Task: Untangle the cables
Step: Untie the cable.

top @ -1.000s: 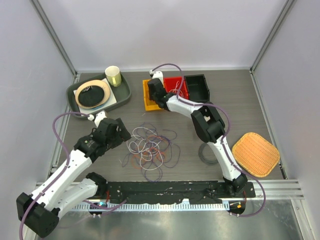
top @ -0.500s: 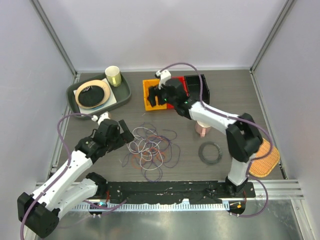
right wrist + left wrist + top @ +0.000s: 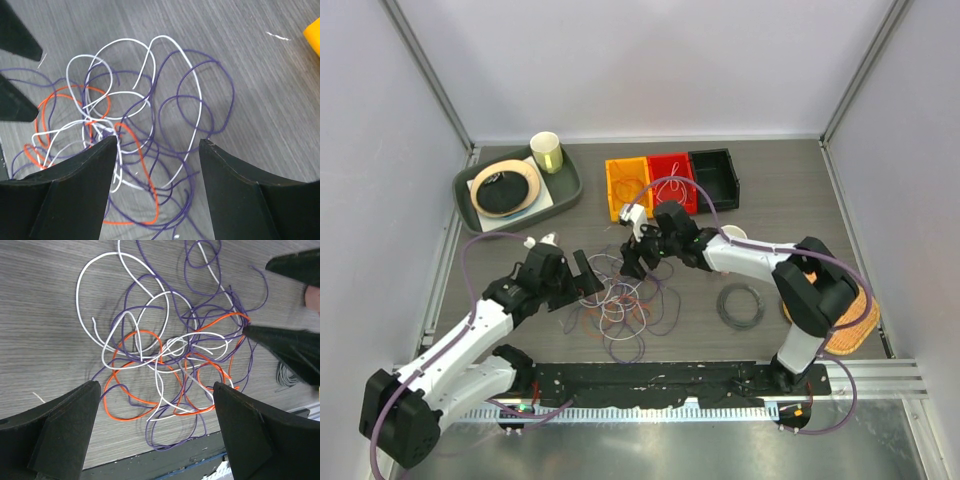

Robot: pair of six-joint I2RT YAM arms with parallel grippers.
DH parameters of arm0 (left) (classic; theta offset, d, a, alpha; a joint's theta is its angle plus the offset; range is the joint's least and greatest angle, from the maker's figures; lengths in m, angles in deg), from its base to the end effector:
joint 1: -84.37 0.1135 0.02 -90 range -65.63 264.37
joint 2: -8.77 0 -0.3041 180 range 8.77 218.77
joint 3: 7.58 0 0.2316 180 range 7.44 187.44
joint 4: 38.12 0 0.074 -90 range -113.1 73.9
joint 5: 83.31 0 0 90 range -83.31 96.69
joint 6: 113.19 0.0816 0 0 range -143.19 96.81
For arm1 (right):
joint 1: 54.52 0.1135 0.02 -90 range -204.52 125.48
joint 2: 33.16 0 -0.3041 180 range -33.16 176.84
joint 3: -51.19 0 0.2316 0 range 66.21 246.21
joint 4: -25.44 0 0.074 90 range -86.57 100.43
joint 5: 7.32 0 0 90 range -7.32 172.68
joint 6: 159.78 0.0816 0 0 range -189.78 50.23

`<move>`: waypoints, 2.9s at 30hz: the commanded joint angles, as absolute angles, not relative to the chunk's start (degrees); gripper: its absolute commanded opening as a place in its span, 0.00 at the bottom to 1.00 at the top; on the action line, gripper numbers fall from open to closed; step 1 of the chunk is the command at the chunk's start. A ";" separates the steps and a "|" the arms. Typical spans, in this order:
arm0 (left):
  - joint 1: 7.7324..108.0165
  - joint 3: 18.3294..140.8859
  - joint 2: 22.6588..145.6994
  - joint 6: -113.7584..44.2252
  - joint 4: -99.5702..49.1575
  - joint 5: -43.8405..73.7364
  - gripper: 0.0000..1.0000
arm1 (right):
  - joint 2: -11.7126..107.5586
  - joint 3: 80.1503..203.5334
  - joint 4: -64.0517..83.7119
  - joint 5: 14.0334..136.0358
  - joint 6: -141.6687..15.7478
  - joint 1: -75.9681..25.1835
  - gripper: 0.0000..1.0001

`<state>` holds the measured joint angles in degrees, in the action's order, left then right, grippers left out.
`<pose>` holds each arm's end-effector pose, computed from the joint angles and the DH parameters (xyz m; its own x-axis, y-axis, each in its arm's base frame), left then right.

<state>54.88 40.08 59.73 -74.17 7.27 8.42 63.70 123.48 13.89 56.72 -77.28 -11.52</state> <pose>0.1401 -0.0821 0.2195 -0.8074 -0.4355 -0.3980 -0.1873 0.8289 -0.5272 0.2579 0.2894 0.2323 -0.3136 -0.4529 -0.8346 -0.9206 0.3604 0.1504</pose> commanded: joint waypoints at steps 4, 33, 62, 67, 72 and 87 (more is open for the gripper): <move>55.11 39.69 60.36 -74.69 4.67 8.45 1.00 | 68.35 129.22 13.06 56.22 -79.09 -11.45 0.71; 55.19 38.90 58.52 -71.71 -4.99 18.20 1.00 | 48.24 133.45 11.21 55.42 -73.92 -7.94 0.01; 55.19 53.22 64.59 -72.06 -13.01 8.41 0.00 | 25.83 117.37 11.06 85.18 -51.32 -7.85 0.42; 55.19 61.04 62.48 -68.72 -6.14 0.10 0.00 | 17.04 107.71 12.97 87.62 -58.59 -7.85 0.75; 55.19 68.07 62.74 -66.78 -5.79 5.17 0.00 | 9.92 100.59 21.22 71.98 -69.49 -7.94 0.80; 55.11 88.82 67.13 -68.45 -4.38 13.89 0.00 | 38.37 112.07 44.79 53.48 -73.38 -6.97 0.81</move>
<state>54.92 84.19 65.85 -68.18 -4.80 12.16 31.64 105.06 37.28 55.28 -71.56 -7.43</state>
